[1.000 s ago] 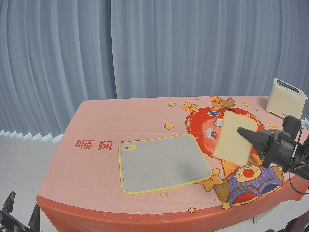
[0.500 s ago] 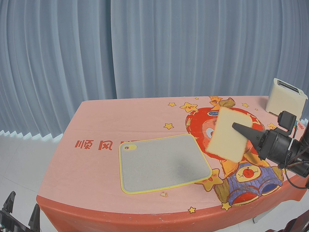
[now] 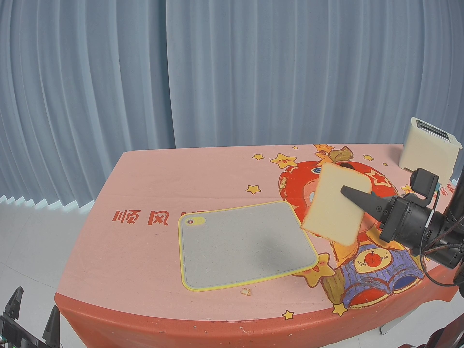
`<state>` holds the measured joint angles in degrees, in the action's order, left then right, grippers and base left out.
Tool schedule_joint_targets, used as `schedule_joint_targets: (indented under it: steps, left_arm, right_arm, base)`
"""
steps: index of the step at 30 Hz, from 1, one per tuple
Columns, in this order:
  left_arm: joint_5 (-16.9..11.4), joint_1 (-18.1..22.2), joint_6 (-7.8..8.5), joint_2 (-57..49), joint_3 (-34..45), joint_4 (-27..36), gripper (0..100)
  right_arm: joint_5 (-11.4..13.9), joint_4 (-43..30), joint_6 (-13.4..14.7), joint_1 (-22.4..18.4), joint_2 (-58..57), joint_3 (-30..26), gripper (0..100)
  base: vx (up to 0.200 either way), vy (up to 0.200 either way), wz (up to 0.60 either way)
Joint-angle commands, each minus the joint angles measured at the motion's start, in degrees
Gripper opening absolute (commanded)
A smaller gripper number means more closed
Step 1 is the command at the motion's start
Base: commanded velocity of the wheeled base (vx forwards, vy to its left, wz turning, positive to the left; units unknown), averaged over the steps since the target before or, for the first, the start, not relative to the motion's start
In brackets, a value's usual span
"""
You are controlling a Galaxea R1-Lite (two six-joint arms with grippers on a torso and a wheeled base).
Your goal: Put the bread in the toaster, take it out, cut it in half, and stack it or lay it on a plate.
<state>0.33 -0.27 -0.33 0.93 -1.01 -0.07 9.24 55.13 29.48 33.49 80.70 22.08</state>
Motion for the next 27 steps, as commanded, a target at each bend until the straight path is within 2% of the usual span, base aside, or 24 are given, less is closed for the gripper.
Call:
schedule_joint_targets:
  steps: [1, 4, 7, 8, 11, 16, 18, 25, 27]
  left_arm:
    - [0.0, 0.0, -0.02, -0.1, 1.0, 0.0, 100]
    - [0.0, 0.0, -0.02, -0.1, 1.0, 0.0, 100]
    - [0.0, 0.0, 0.07, -0.1, 1.0, 0.0, 100]
    - [0.0, 0.0, 0.07, -0.1, 1.0, 0.0, 100]
    - [0.0, 0.0, -0.02, -0.1, 1.0, 0.0, 100]
    - [0.0, 0.0, -0.02, -0.1, 1.0, 0.0, 100]
    - [0.0, 0.0, -0.02, -0.1, 1.0, 0.0, 100]
    - [0.0, 0.0, -0.02, -0.1, 1.0, 0.0, 100]
    - [0.0, 0.0, -0.02, -0.1, 1.0, 0.0, 100]
  right_arm:
    - [-0.6, 0.0, 0.1, 1.2, 0.5, 0.0, 0]
    - [-1.7, 0.0, 0.0, 2.5, 0.9, -0.7, 0]
    - [-4.8, 0.1, 0.0, 5.4, 2.1, -1.0, 0]
    - [-7.0, 0.1, 0.0, 6.6, 3.1, -0.4, 0]
    - [-10.1, 0.2, -0.1, 7.3, 5.3, 1.4, 0]
    - [-10.8, 0.1, 0.1, 7.7, 7.3, 3.2, 0]
    - [-11.3, 0.1, 0.9, 7.8, 9.8, 5.3, 0]
    - [-11.6, 0.2, 7.5, 7.9, 18.8, 11.8, 0]
    - [-11.7, 0.2, 8.7, 7.9, 20.6, 13.1, 0]
  base:
    - [0.0, 0.0, 0.0]
    - [0.0, 0.0, 0.0]
    - [0.0, 0.0, 0.0]
    - [0.0, 0.0, 0.0]
    - [0.0, 0.0, 0.0]
    - [0.0, 0.0, 0.0]
    - [0.0, 0.0, 0.0]
    - [0.0, 0.0, 0.0]
    - [0.0, 0.0, 0.0]
